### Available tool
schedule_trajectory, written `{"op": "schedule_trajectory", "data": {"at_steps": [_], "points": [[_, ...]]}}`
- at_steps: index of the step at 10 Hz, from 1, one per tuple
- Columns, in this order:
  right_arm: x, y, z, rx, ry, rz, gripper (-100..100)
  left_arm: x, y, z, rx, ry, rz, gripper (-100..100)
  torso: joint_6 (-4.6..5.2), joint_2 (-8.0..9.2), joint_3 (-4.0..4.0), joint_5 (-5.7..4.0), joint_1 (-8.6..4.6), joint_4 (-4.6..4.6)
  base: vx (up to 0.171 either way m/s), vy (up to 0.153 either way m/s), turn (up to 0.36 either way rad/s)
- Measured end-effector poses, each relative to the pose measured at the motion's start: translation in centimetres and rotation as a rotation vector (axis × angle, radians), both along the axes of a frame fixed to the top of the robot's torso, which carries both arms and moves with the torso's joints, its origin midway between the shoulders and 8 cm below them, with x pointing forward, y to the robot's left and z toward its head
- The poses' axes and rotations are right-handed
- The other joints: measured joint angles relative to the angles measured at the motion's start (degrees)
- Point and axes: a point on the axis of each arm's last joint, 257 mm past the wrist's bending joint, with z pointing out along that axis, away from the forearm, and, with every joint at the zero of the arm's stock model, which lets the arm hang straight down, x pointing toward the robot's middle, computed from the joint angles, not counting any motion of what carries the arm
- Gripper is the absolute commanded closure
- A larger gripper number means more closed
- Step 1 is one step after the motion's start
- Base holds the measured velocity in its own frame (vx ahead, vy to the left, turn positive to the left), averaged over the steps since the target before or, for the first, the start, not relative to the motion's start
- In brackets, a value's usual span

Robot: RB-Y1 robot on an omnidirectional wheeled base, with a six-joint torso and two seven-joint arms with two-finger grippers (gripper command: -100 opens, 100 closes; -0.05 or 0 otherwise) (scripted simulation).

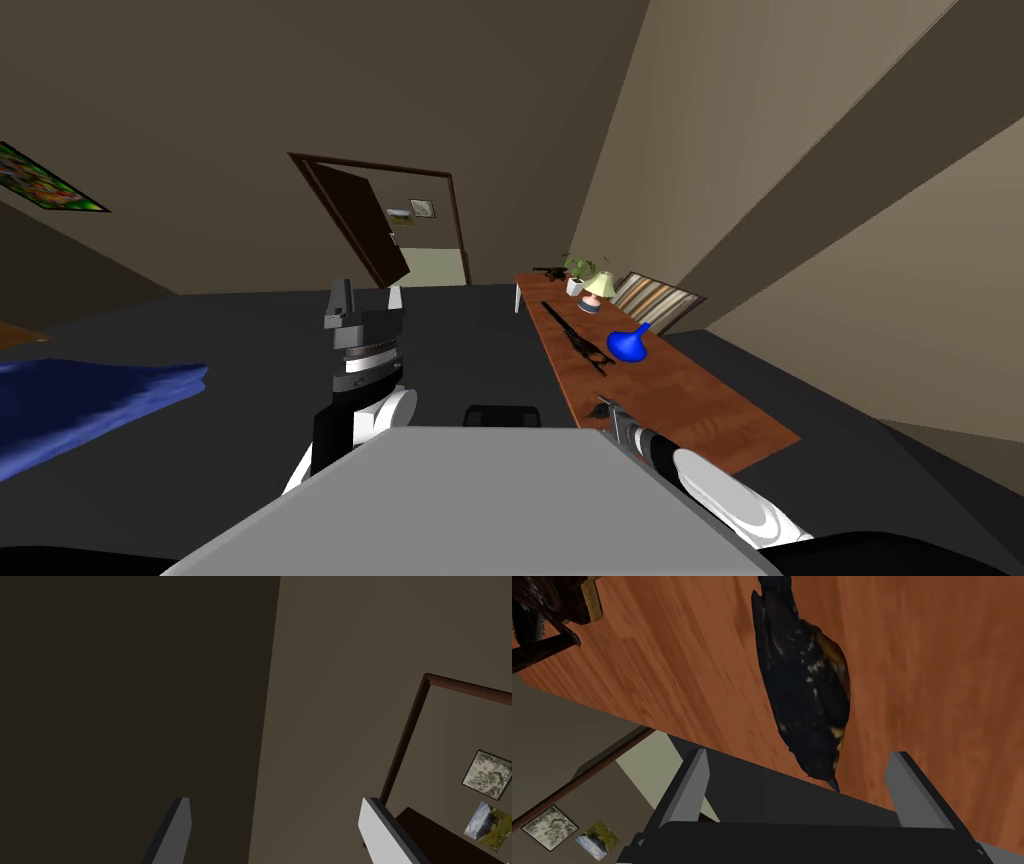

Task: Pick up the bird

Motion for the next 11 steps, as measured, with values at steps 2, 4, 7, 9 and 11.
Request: {"op": "schedule_trajectory", "data": {"at_steps": [2, 4, 7, 9, 11], "points": [[-1.0, -0.7, -0.4, -0.036, 0.016, 0.018, 0, 0.0, 0.0, 0.0, 0.0, 0.0, 0.0, 0, 0.04, 0.02, 0.01, 0.02, 0.1, 0.01, 0.001, -0.014, 0.019], [-1.0, -0.4, -0.7, -0.035, 0.014, 0.013, -100, 0.0, 0.0, 0.0, 0.0, 0.0, 0.0, 0, 0.01, 0.02, 0.01, 0.03, 0.17, 0.01, 0.005, -0.015, 0.087], [-1.0, 0.0, -1.6, -0.039, 0.005, 0.001, 100, 0.0, 0.0, 0.0, 0.0, 0.0, 0.0, 0, 0.03, 0.01, 0.01, 0.04, 0.17, 0.0, 0.004, -0.01, 0.024], [-1.1, 0.0, -1.6, -0.039, 0.006, 0.001, 100, 0.0, 0.0, 0.0, 0.0, 0.0, 0.0, 0, 0.02, 0.01, 0.01, 0.04, 0.21, 0.01, 0.0, 0.0, 0.0], [-1.0, -0.1, -1.6, -0.039, 0.004, 0.001, 100, 0.0, 0.0, 0.0, 0.0, 0.0, 0.0, 0, 0.04, 0.02, 0.01, 0.05, 0.22, -0.01, 0.0, 0.0, 0.0]]}}
